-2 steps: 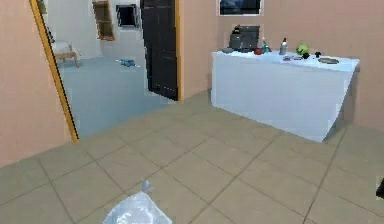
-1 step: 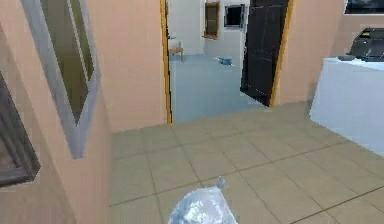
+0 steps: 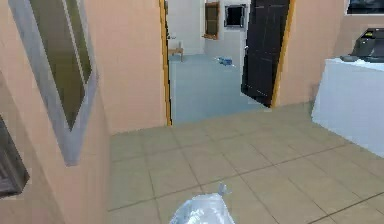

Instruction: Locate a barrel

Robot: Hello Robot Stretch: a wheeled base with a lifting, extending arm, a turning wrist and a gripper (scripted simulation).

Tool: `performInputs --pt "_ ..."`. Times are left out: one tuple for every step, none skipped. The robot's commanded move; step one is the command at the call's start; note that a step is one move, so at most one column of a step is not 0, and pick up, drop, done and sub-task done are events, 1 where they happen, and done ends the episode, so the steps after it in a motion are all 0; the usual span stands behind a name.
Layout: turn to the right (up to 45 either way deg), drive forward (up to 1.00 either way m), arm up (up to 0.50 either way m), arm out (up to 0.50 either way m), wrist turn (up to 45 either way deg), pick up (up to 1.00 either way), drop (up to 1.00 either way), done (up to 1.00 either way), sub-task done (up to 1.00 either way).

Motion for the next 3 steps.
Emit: performInputs --pt "45.0 0.00 0.00 0.00 0.0 0.00 0.00 0.00 0.00" --pt "21.0 0.00 0.00 0.00 0.0 0.00 0.00 0.00 0.00" --pt "0.0 0.40 0.00 0.00 0.0 0.00 0.00 0.00 0.00"
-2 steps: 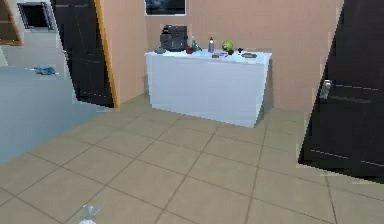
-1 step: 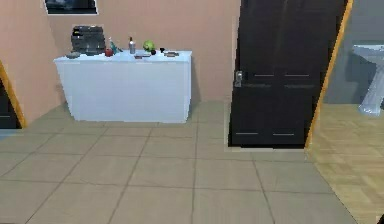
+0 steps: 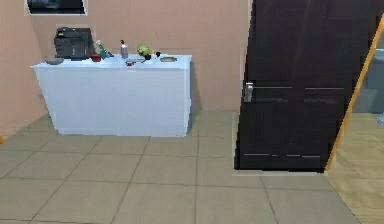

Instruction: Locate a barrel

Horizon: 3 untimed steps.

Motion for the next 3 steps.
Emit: performInputs --pt "18.0 0.00 0.00 0.00 0.0 0.00 0.00 0.00 0.00" --pt "0.0 0.05 0.00 0.00 0.0 0.00 0.00 0.00 0.00" --pt "-45.0 0.00 0.00 0.00 0.0 0.00 0.00 0.00 0.00"
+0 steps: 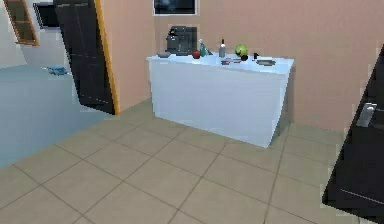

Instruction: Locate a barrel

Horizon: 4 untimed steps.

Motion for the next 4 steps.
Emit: performInputs --pt "-12.0 0.00 0.00 0.00 0.0 0.00 0.00 0.00 0.00" --pt "-3.0 0.00 0.00 0.00 0.0 0.00 0.00 0.00 0.00" --pt "0.0 0.55 0.00 0.00 0.0 0.00 0.00 0.00 0.00" --pt "-24.0 0.00 0.00 0.00 0.0 0.00 0.00 0.00 0.00"
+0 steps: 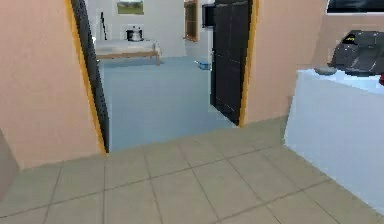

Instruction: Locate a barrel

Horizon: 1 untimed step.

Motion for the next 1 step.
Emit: performInputs --pt "0.0 1.00 0.00 0.00 0.0 0.00 0.00 0.00 0.00"
